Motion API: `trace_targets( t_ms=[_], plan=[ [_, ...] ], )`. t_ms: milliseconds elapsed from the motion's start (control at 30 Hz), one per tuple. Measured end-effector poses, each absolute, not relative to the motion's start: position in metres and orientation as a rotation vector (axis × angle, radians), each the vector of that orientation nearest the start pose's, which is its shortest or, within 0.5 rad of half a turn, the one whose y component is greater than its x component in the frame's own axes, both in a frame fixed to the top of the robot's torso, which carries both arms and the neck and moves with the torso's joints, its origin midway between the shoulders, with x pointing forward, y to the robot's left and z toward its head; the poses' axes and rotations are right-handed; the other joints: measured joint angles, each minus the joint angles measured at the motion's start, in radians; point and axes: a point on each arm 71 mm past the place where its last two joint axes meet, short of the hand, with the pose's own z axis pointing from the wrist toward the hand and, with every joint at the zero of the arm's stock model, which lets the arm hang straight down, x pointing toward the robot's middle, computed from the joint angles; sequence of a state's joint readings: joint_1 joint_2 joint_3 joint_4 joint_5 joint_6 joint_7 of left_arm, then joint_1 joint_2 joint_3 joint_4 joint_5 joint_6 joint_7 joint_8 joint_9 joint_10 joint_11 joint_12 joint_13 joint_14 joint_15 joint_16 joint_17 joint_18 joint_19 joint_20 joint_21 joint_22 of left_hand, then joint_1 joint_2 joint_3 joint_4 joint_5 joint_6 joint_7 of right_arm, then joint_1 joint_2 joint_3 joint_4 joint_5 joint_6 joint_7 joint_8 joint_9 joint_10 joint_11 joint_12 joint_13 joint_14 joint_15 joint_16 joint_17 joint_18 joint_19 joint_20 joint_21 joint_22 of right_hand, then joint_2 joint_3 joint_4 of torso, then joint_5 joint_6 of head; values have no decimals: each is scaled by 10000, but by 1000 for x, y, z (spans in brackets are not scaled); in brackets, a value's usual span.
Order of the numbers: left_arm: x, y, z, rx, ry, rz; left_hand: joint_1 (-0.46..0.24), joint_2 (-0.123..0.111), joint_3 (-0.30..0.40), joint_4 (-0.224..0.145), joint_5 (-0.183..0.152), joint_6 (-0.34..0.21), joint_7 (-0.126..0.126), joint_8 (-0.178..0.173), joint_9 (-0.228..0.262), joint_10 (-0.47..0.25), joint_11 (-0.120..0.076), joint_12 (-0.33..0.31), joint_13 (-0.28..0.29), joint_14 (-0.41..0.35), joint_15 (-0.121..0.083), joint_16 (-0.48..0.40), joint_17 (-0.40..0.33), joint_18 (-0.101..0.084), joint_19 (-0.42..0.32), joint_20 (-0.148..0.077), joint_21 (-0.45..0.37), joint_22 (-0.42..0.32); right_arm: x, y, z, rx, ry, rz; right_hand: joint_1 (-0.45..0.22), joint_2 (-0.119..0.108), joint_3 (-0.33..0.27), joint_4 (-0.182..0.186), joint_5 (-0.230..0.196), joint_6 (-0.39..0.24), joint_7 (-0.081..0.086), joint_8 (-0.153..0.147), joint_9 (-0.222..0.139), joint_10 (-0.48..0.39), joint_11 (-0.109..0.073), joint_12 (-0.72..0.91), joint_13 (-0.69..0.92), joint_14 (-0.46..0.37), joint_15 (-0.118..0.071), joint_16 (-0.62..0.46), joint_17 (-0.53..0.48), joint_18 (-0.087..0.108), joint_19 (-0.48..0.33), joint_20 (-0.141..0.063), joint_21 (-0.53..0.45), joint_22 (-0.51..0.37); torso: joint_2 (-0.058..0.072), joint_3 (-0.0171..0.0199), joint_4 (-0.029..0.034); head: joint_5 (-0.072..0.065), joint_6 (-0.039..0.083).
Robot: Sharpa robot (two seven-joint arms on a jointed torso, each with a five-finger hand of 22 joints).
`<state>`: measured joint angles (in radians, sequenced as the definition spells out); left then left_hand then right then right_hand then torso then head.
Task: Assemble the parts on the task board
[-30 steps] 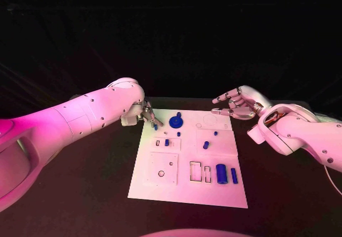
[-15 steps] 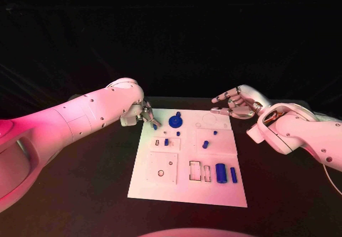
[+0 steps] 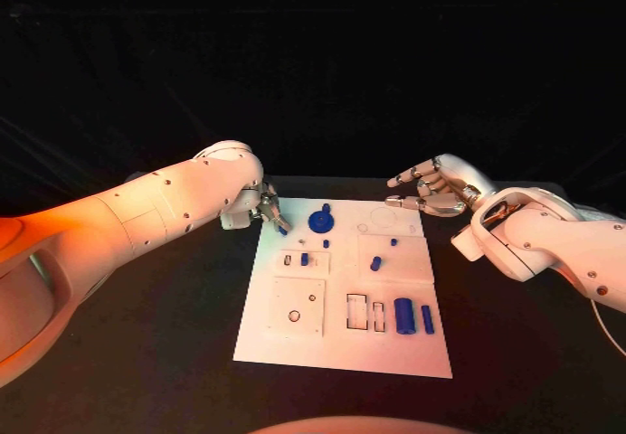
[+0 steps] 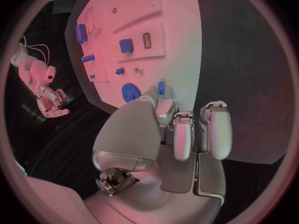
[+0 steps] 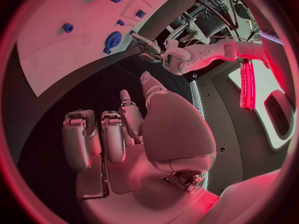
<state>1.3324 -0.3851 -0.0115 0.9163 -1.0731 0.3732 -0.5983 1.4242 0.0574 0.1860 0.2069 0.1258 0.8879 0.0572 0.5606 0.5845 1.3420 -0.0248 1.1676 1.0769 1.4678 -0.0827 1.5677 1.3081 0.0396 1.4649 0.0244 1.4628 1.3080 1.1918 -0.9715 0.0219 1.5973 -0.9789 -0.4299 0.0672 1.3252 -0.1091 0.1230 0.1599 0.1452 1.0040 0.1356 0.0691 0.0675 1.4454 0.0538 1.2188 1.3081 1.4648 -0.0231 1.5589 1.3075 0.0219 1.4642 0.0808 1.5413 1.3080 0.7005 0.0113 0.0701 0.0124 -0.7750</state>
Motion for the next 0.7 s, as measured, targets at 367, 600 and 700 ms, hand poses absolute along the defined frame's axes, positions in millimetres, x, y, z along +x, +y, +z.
trace_targets(
  t_ms=[367, 600, 700],
  plan=[
    [579, 162, -183, -2182, 23506, -2387, -1156, -1155, 2588, 55, 96, -17, 18, 504, 585, 75, 29, 6, 50, -23, 23, 0, -1, 0, 0, 1, 0, -1, 479, -246, -152, 3004, 15504, 9284, 0, 0, 0, 0, 0, 0, 0, 0, 0, 0, 0, 0, 0, 0, 0, 0, -1, 0, 0, 0, 0, -1, -13, 3, 9, -1, -26],
    [564, 165, -178, -2225, 23187, -2991, -1341, -1274, 2885, -51, 125, -17, 19, 582, 684, 112, -7, 57, 104, -23, 23, 0, -2, 1, -1, 1, 12, -2, 479, -248, -153, 3028, 15518, 9237, 0, 0, 0, 0, 0, 0, 0, 0, 0, 0, 0, 0, 1, 0, 0, 0, -1, 0, 0, 0, 0, -2, -45, 27, 59, 8, -47],
    [555, 166, -175, -2241, 22982, -3255, -1424, -1357, 3053, -133, 182, -13, 17, 621, 706, 180, -5, 117, 137, -23, 23, 0, -2, -1, 0, 1, 76, -2, 479, -248, -153, 3036, 15533, 9226, 0, 0, -18, 18, 4, 0, 0, 0, 0, 0, 0, 0, 1, 0, 0, 0, -2, 0, 0, 0, 0, -3, -63, 38, 90, 10, -60]
  ],
)
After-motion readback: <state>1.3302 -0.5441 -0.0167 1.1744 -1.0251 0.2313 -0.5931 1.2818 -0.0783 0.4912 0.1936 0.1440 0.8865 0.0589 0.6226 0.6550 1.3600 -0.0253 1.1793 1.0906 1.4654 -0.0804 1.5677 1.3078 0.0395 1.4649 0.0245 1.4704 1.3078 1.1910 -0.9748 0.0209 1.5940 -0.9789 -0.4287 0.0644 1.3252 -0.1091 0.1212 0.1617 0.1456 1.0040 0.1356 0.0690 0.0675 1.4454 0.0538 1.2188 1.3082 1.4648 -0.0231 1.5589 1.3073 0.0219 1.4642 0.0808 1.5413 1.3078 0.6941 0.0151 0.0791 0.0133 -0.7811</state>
